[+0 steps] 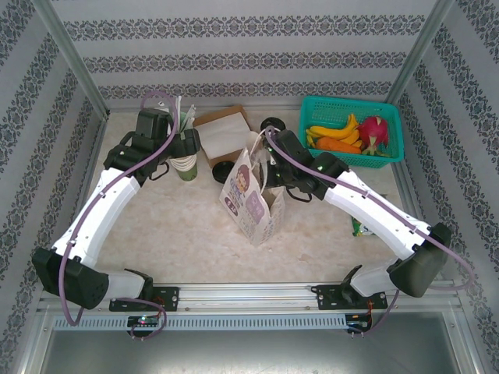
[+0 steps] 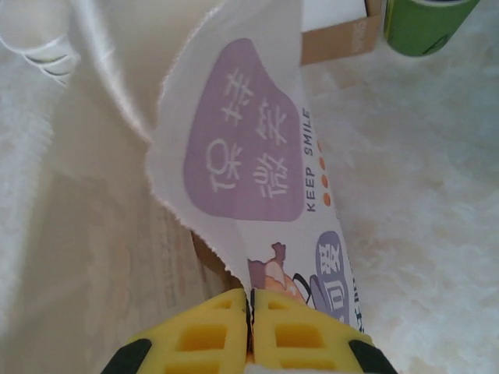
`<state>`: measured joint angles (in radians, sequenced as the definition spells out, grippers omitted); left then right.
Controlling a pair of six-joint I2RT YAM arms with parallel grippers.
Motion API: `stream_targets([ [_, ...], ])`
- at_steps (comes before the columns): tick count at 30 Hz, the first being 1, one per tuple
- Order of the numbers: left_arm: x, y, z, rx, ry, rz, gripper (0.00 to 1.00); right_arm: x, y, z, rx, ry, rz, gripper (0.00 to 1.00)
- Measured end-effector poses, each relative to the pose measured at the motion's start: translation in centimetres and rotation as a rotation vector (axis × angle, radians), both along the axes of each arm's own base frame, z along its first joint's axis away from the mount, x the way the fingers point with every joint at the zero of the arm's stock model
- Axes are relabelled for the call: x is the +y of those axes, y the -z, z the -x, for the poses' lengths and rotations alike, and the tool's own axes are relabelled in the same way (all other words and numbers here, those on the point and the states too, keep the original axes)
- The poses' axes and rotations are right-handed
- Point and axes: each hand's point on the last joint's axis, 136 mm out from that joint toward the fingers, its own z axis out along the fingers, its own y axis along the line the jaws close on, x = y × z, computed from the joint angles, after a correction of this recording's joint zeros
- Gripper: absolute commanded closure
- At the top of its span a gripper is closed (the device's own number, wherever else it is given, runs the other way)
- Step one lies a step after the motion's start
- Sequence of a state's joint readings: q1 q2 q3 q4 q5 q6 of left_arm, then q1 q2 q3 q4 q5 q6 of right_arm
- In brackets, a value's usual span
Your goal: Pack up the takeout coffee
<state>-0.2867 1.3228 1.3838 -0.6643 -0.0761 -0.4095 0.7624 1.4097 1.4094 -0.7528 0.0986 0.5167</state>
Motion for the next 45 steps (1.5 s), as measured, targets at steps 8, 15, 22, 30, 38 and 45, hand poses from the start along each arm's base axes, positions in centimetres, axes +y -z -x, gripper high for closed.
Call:
stream_targets([
  [8,0.6,0.9,0.2,0.020,-0.030,-0.020,0.00,0.8,-1.2,-0.7,-0.035,0.052,-0.070,1.00],
  [15,0.3,3.1,0.9,0.078,-0.036,0.012,0.00,0.0,-0.8,-0.3,-0.011,0.153,-0.068,1.00],
  [22,-0.1,7.0,3.2,0.196,-0.078,0.112,0.00,0.7,-0.9,0.1,-0.001,0.228,-0.120,1.00],
  [30,-0.8,10.6,5.3,0.308,-0.113,0.206,0.00,1.0,-1.1,-0.3,-0.014,0.261,-0.157,0.98],
  [38,-1.6,11.5,4.7,0.331,-0.121,0.255,0.00,1.5,-1.4,-0.5,-0.038,0.217,-0.152,0.88],
  [45,-1.8,11.6,4.6,0.336,-0.127,0.270,0.01,2.5,-0.6,-0.4,-0.017,0.142,-0.135,0.84],
])
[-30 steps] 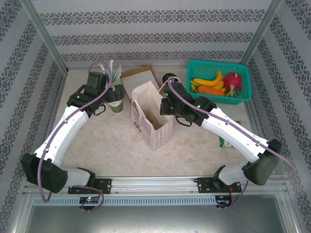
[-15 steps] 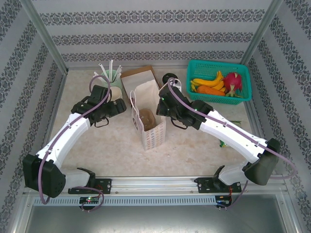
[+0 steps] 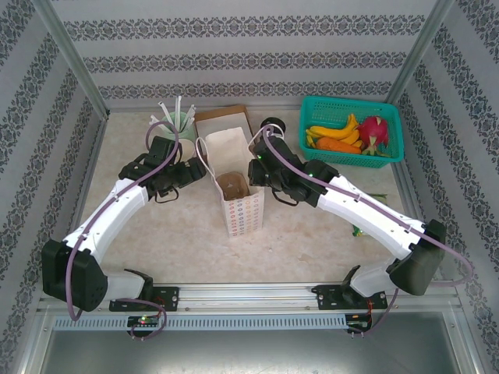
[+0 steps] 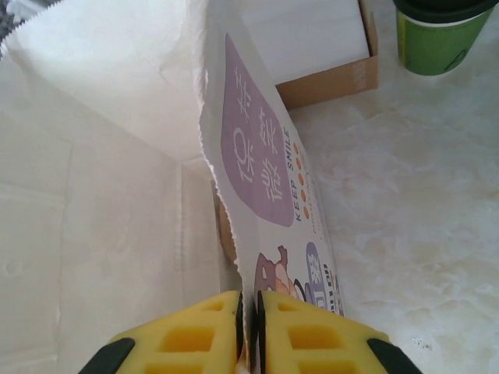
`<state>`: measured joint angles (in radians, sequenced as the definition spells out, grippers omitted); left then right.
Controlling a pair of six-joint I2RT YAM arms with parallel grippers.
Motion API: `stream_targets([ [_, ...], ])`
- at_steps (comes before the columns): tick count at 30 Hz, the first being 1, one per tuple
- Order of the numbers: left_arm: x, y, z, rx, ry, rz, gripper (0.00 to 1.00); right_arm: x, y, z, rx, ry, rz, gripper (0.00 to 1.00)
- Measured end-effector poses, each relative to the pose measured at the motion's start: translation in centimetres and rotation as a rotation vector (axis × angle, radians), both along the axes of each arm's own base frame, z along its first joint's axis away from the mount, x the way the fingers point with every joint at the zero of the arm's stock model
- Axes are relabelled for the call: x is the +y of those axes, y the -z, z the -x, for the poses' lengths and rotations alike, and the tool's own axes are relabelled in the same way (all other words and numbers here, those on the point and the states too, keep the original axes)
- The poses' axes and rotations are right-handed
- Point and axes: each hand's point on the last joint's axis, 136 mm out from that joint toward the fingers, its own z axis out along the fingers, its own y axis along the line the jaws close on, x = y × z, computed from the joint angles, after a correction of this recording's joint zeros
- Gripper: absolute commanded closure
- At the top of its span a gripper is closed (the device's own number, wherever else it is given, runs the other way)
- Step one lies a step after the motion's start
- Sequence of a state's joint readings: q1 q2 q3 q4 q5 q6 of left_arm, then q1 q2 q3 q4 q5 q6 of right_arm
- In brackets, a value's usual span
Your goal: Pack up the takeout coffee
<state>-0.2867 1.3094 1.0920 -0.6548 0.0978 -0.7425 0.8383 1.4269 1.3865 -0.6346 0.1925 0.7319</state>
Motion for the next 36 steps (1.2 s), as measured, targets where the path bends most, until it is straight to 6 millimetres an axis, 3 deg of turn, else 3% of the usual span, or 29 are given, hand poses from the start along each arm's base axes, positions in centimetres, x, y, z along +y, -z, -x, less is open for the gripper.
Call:
stream_targets([
  [7,0.0,0.3,-0.1,0.011,-0.004,0.000,0.00,-0.2,0.0,-0.3,-0.005,-0.059,0.019,0.93],
  [13,-0.1,0.7,-0.1,0.021,-0.005,0.000,0.00,-0.4,-0.1,-0.8,-0.007,-0.080,0.029,0.91],
  [19,-0.1,0.6,-0.2,0.019,-0.007,0.004,0.00,-0.2,-0.6,-0.7,-0.018,-0.125,0.043,0.70],
  [22,-0.1,0.6,-0.2,0.019,-0.007,0.004,0.00,-0.2,-1.2,-0.7,-0.034,-0.158,0.056,0.49],
  [28,-0.1,0.6,-0.2,0.019,-0.008,0.003,0.00,-1.2,-2.8,-0.6,-0.082,-0.225,0.101,0.28],
  [29,-0.1,0.7,-0.2,0.019,-0.008,0.003,0.00,-1.4,-3.1,-0.5,-0.089,-0.234,0.100,0.23],
  [30,-0.1,0.7,-0.2,0.019,-0.009,0.001,0.00,-1.6,-3.7,-0.4,-0.104,-0.249,0.102,0.06],
  [31,-0.1,0.7,-0.2,0.019,-0.010,0.001,0.00,-1.8,-4.4,-0.2,-0.124,-0.267,0.100,0.02],
  [36,0.0,0.7,-0.3,0.019,-0.012,-0.002,0.00,-2.8,-8.0,0.4,-0.229,-0.308,0.078,0.02],
])
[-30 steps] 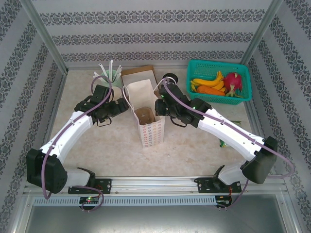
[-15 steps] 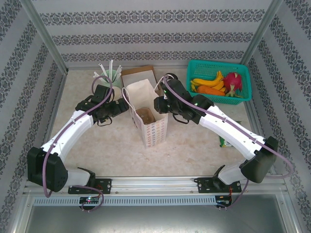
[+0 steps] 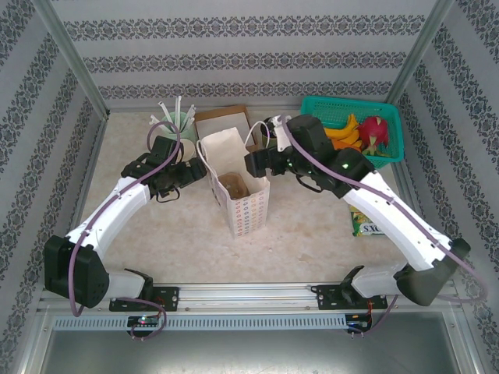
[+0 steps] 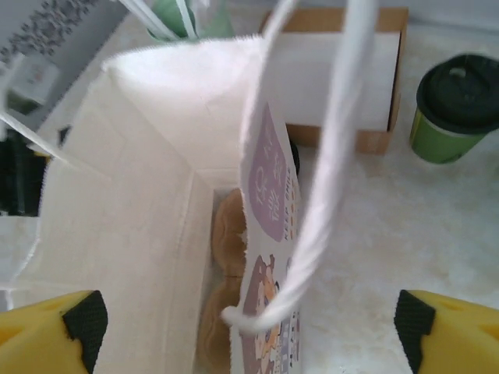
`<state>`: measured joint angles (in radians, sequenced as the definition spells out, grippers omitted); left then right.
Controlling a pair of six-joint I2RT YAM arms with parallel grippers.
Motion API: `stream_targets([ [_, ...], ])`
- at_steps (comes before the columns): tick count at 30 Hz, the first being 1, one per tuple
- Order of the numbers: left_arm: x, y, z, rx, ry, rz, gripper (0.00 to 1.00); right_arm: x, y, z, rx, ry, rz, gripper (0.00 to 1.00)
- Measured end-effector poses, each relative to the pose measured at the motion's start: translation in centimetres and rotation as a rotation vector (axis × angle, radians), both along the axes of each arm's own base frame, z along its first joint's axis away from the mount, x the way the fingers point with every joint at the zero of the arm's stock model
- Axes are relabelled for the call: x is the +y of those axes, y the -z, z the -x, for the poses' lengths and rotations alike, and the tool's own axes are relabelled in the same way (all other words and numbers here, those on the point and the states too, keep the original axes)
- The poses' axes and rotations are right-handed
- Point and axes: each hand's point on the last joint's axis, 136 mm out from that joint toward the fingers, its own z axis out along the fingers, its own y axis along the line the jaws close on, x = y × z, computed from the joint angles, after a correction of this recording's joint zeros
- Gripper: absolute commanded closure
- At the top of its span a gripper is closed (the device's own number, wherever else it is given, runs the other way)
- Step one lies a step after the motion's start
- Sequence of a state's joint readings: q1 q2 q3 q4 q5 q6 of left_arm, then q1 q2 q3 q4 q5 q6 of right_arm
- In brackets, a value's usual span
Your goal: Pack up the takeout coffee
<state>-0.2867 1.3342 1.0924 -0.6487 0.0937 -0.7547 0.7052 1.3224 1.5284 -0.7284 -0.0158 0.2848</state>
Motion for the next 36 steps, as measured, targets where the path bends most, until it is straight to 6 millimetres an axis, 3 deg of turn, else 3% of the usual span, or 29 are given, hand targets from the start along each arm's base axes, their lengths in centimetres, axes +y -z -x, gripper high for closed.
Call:
stream_targets([
  [6,-0.1,-0.3,-0.4,-0.018,0.002,0.007,0.00,-3.3,-3.8,-0.7,-0.136,0.077,-0.072,0.02],
  [10,-0.5,-1.0,-1.0,-0.057,0.006,0.024,0.00,-7.5,-3.8,-3.1,-0.170,0.229,-0.148,0.02],
  [15,-0.6,-2.3,-1.4,-0.119,0.005,0.046,0.00,-10.9,1.1,-6.5,-0.104,0.358,-0.155,0.02],
  [19,-0.4,-2.5,-1.1,-0.140,-0.012,0.055,0.00,-11.5,4.1,-9.1,-0.056,0.394,-0.139,0.02],
  [23,0.1,-2.6,-0.9,-0.148,-0.044,0.052,0.00,-10.6,7.0,-11.4,0.019,0.357,-0.116,0.02],
  [32,0.4,-2.6,-0.9,-0.148,-0.077,0.054,0.00,-7.8,14.8,-19.5,0.194,0.298,0.007,0.02],
  [36,0.7,-2.5,-0.9,-0.144,-0.090,0.047,0.00,-7.1,16.6,-21.8,0.220,0.283,0.043,0.02],
])
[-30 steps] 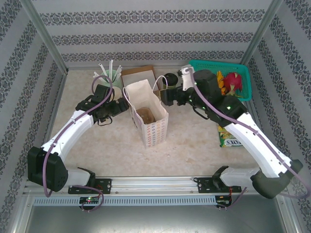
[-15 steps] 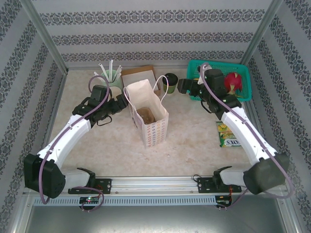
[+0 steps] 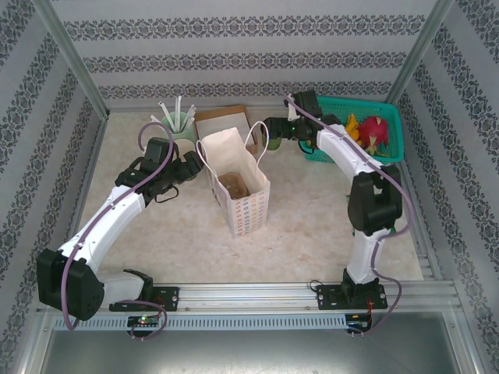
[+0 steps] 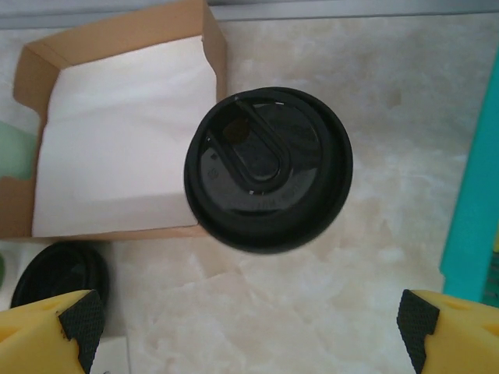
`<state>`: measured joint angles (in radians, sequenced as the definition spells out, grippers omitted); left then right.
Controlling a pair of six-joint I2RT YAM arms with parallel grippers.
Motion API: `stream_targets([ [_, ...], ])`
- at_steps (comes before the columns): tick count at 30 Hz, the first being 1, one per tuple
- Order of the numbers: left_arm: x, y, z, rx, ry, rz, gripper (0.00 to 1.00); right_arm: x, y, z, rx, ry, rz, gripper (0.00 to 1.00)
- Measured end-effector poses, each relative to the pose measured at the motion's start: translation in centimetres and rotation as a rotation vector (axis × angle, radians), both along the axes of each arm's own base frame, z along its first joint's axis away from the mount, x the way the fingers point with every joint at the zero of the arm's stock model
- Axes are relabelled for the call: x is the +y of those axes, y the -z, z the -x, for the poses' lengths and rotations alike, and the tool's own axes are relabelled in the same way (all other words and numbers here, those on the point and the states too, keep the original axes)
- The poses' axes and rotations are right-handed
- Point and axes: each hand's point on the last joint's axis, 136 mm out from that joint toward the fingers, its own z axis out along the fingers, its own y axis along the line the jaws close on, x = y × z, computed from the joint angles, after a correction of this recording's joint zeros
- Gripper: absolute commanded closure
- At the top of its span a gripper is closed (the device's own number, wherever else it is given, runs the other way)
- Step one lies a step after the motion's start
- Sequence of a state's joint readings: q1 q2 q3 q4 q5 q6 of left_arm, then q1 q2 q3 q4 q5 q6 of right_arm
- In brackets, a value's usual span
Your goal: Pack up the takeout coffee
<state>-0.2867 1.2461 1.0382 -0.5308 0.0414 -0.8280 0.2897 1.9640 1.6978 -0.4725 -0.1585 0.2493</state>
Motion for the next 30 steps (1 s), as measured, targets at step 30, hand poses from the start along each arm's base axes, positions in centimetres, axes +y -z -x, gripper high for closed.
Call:
stream_targets([
  [30,0.4,-0.1,0.3,0.015,-0.019,-0.014,0.00,1.2,4.8,-5.2,0.071,-0.067,0.078,0.02],
])
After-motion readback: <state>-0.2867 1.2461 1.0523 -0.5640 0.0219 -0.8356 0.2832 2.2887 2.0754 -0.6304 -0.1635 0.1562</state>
